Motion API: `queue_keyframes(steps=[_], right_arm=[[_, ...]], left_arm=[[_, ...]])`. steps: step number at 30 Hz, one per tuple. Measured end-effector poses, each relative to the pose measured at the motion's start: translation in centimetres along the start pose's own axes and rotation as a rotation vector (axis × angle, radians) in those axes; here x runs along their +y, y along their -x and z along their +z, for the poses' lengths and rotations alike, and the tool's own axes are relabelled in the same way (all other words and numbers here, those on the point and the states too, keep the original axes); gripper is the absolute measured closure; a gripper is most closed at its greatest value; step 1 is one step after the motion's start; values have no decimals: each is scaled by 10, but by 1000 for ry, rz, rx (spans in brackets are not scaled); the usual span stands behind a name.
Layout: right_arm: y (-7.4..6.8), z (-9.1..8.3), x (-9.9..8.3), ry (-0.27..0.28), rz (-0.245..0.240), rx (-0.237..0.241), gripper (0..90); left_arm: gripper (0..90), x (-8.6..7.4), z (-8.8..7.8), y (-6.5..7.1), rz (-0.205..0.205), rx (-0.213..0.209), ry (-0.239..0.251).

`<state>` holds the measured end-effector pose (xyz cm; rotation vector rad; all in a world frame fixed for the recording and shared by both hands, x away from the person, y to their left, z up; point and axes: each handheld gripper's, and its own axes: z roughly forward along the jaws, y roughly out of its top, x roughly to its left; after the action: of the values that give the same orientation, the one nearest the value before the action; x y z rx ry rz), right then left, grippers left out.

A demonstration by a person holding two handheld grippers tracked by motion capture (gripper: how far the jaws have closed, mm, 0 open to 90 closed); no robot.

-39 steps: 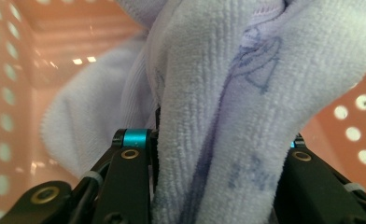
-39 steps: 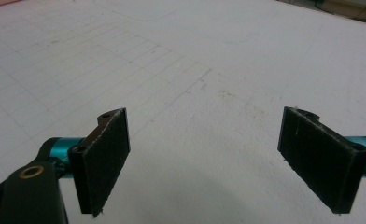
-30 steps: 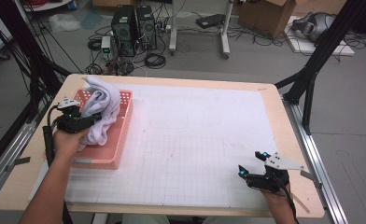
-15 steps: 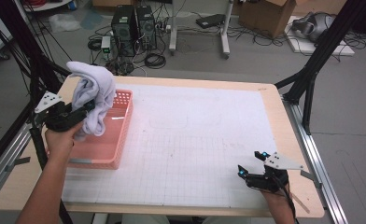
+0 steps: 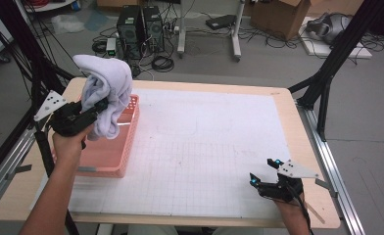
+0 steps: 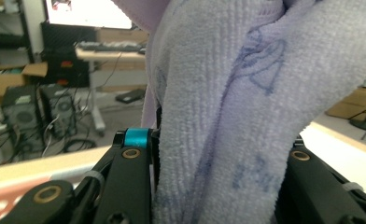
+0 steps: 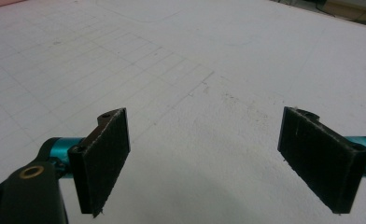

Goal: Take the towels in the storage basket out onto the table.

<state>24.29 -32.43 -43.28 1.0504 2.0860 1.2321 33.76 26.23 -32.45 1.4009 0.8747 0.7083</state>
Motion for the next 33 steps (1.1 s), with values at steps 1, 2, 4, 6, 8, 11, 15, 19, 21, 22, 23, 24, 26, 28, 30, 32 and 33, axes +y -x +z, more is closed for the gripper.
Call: queue_keyframes(steps=[1, 2, 4, 6, 8, 11, 15, 19, 21, 22, 23, 24, 26, 28, 30, 32, 33], right_arm=[[0, 0, 0, 0, -2, -1, 155], [0, 0, 0, 0, -2, 0, 155], [0, 0, 0, 1, -5, -1, 155], [0, 0, 0, 1, -5, 0, 155], [1, 0, 0, -2, -10, -1, 155], [0, 1, 0, 0, -4, -1, 155], [-1, 2, 0, -2, -2, 1, 155], [-1, 2, 1, -2, -2, 2, 155], [-1, 2, 1, -2, -2, 2, 155], [-1, 2, 1, -2, 0, 3, 155], [0, 2, 0, -2, -5, 3, 155], [-1, 1, 0, -3, -5, 3, 155], [0, 1, 0, -3, -8, 5, 155], [0, 2, 0, 0, -13, 7, 155], [0, 2, 0, -2, -12, 8, 155], [0, 2, 1, -3, -7, 4, 155], [0, 2, 0, -3, -6, 4, 155]], left_arm=[[637, 2, 0, 2, 9, -9, 7], [638, 4, 1, 3, 13, -20, 12], [641, 7, 1, 4, 25, -40, 18], [642, 10, 1, 6, 34, -79, 33], [642, 11, 0, 7, 42, -93, 33], [642, 13, 0, 10, 43, -144, 46], [641, 17, 4, 20, 42, -238, 53], [640, 19, 9, 31, 35, -328, 62], [640, 19, 14, 41, 40, -377, 65], [639, 20, 17, 46, 40, -402, 66], [638, 20, 20, 52, 42, -422, 67], [638, 19, 23, 58, 45, -439, 66], [637, 16, 34, 75, 51, -492, 51], [636, 14, 38, 81, 52, -510, 42], [635, 5, 50, 98, 44, -543, 28], [635, 2, 55, 103, 41, -552, 22], [634, -5, 64, 112, 39, -560, 6]])
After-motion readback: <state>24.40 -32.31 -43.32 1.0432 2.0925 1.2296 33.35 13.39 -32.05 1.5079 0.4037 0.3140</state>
